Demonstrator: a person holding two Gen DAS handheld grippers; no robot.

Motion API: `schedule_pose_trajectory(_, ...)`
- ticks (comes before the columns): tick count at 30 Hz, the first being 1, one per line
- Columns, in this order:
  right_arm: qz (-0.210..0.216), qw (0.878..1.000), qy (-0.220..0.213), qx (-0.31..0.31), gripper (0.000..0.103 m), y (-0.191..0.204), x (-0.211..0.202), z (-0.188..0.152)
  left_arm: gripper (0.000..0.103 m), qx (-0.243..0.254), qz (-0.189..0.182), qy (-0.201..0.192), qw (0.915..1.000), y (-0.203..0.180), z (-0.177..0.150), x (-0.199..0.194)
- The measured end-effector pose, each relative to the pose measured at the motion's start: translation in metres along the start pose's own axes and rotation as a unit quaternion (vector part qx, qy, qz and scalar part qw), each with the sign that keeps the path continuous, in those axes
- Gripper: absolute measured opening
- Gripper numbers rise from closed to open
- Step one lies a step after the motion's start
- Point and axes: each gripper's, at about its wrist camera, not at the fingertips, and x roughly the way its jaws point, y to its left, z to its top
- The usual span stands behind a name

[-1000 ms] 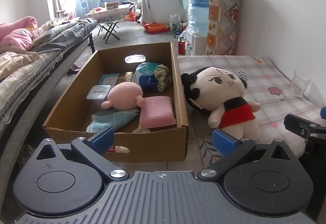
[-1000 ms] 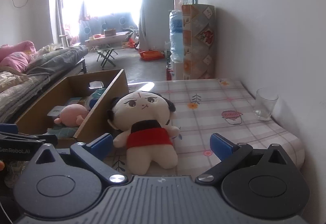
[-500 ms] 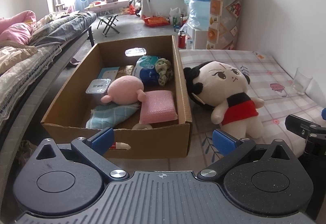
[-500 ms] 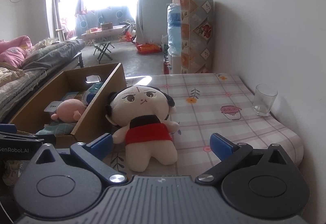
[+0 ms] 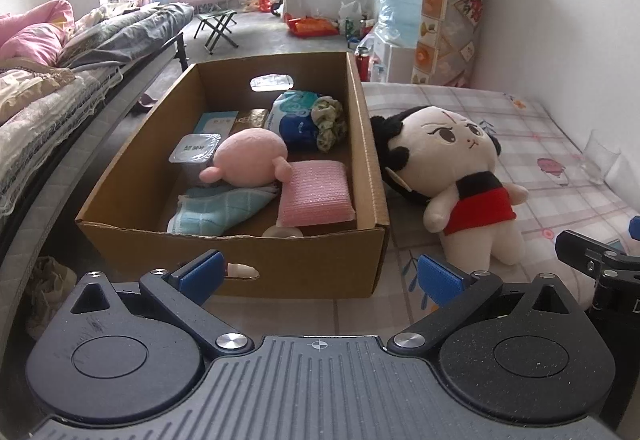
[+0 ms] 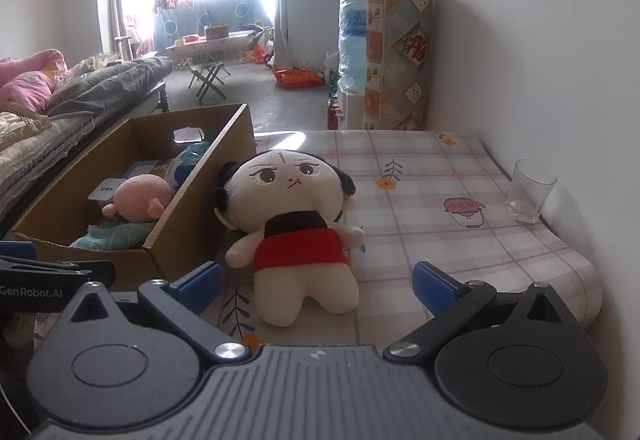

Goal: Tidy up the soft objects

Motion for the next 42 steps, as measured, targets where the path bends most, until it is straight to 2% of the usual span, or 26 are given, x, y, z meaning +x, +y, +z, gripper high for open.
schedule_pose_trajectory(27, -0.021, 1.0, 0.004, 0.0, 0.103, -0.0015, 0.0005, -0.0009, 0.103, 0.011, 0.002, -0.005, 0.9999, -0.0049, 0.0007, -0.0017)
schedule_pose_trajectory(42, -0.013, 1.0, 0.005, -0.013, 0.103, 0.005, -0.0002, -0.0017, 0.103, 0.012, 0.003, -0.006, 0.9999, -0.0058, 0.0011, -0.0025)
